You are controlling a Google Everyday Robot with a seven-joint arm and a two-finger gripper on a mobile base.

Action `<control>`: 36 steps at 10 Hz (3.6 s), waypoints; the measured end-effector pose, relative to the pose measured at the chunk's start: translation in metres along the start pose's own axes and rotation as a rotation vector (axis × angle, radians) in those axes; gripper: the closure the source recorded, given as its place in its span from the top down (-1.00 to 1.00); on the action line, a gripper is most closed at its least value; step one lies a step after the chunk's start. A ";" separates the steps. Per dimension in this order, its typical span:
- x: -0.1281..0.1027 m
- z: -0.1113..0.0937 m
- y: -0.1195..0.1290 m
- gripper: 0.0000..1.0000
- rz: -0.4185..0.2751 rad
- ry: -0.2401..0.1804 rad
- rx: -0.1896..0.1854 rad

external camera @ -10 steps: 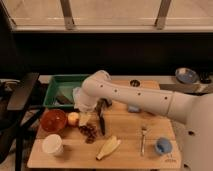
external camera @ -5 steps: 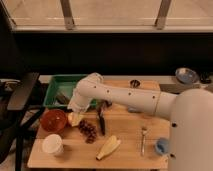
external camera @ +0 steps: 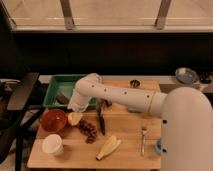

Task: Place apple in plastic cup

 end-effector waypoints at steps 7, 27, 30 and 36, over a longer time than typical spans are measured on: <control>0.016 0.037 -0.004 0.30 0.058 -0.054 -0.063; 0.100 -0.130 0.036 -1.00 0.162 -0.022 0.053; 0.129 -0.152 0.050 -1.00 0.213 0.004 0.053; 0.131 -0.153 0.052 -1.00 0.230 0.009 0.059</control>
